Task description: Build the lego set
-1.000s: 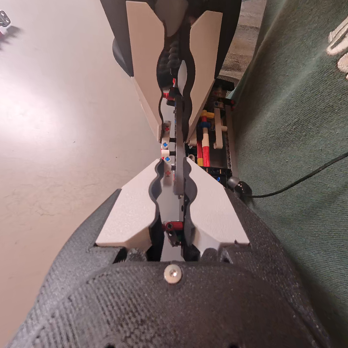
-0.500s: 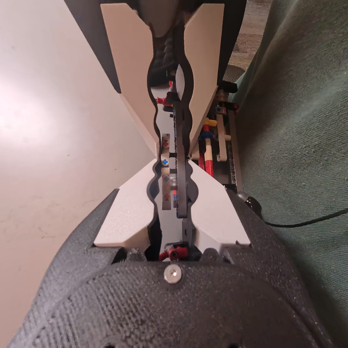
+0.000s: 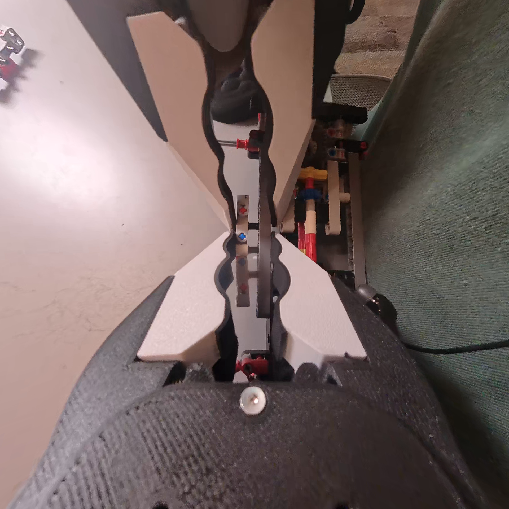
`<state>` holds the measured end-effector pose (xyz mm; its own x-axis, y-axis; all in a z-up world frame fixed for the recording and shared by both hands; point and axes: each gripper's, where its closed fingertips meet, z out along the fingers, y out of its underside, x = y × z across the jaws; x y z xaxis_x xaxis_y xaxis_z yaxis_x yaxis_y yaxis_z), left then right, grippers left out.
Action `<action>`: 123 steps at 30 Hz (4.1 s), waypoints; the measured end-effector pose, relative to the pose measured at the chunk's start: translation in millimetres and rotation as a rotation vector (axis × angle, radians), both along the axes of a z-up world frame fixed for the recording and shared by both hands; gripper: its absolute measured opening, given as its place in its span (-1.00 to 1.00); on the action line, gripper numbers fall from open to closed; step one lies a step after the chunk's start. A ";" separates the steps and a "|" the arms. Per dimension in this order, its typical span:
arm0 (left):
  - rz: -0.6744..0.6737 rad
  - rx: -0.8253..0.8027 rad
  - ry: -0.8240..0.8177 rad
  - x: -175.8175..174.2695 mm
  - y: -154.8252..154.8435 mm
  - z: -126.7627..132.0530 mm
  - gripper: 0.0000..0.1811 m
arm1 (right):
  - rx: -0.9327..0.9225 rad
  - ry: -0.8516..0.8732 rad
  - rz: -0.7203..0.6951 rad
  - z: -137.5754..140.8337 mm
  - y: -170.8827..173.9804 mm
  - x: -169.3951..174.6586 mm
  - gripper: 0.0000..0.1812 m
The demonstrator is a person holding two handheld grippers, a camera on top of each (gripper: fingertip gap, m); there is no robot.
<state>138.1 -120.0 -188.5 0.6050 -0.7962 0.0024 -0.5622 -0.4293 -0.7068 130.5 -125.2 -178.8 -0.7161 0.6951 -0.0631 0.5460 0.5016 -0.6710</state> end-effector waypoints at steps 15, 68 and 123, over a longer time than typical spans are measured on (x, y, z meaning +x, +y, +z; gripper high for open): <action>-0.015 0.020 0.061 -1.8 2.3 0.2 -0.74 | -0.528 -0.550 0.023 7.2 11.2 4.5 -0.83; 0.005 0.011 0.053 0.9 0.2 0.2 -0.74 | -0.581 -0.810 0.163 2.1 14.6 -0.6 -0.77; -0.073 0.004 -0.190 -21.1 -0.4 20.7 -0.94 | -0.639 -0.780 0.128 10.3 11.4 -0.8 -0.83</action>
